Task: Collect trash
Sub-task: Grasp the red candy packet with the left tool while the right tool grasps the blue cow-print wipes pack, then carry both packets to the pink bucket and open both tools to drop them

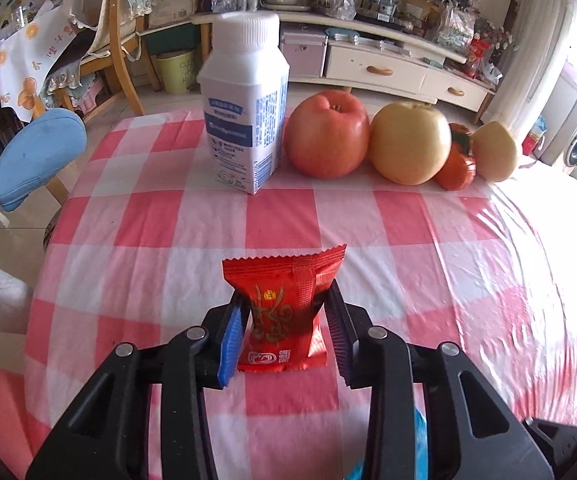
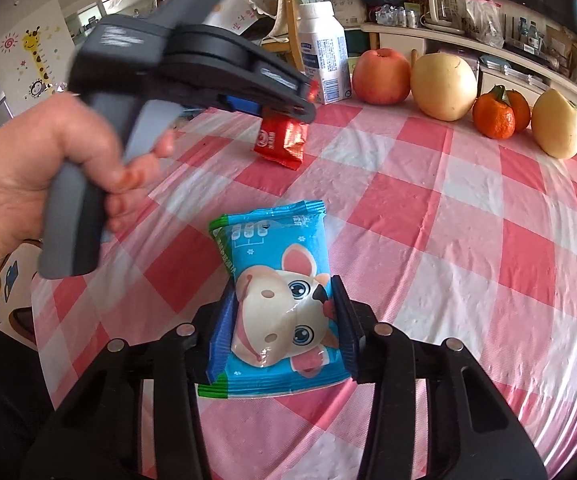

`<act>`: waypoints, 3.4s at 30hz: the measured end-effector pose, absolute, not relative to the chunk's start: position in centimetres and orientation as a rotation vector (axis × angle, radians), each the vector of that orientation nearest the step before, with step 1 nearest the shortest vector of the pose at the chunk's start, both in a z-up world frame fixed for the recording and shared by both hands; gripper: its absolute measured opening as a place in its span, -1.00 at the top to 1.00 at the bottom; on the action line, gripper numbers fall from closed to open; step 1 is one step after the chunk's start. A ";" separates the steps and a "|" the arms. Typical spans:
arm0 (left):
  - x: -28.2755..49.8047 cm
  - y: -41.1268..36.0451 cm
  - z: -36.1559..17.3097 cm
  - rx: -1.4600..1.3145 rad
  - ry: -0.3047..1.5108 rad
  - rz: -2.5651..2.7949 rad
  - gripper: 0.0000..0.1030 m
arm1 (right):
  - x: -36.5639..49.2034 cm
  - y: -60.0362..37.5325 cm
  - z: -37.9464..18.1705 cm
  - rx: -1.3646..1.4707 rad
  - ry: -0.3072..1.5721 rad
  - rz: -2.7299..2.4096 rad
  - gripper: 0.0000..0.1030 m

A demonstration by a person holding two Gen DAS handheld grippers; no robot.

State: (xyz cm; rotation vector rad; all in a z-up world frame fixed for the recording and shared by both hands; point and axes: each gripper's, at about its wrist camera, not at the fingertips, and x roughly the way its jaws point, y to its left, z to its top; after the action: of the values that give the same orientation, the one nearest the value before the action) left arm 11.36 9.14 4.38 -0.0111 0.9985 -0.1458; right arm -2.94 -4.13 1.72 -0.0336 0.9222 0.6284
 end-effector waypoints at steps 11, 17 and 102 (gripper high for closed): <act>6.4 11.0 8.1 -0.044 0.917 -0.174 0.24 | -3.5 -4.3 2.1 -0.050 0.896 0.595 0.21; 3.9 11.7 9.6 -0.045 0.878 -0.175 0.24 | -3.6 -5.2 2.7 -0.014 0.876 0.570 0.23; -12.0 37.4 14.9 -0.138 0.612 0.306 0.24 | -10.7 18.3 14.1 -0.252 0.692 0.656 0.24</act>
State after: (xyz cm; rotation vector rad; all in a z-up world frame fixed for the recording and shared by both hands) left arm -12.00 37.35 14.86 -0.1385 0.6118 0.3060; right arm -10.72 18.29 14.12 -0.2525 0.6923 0.6558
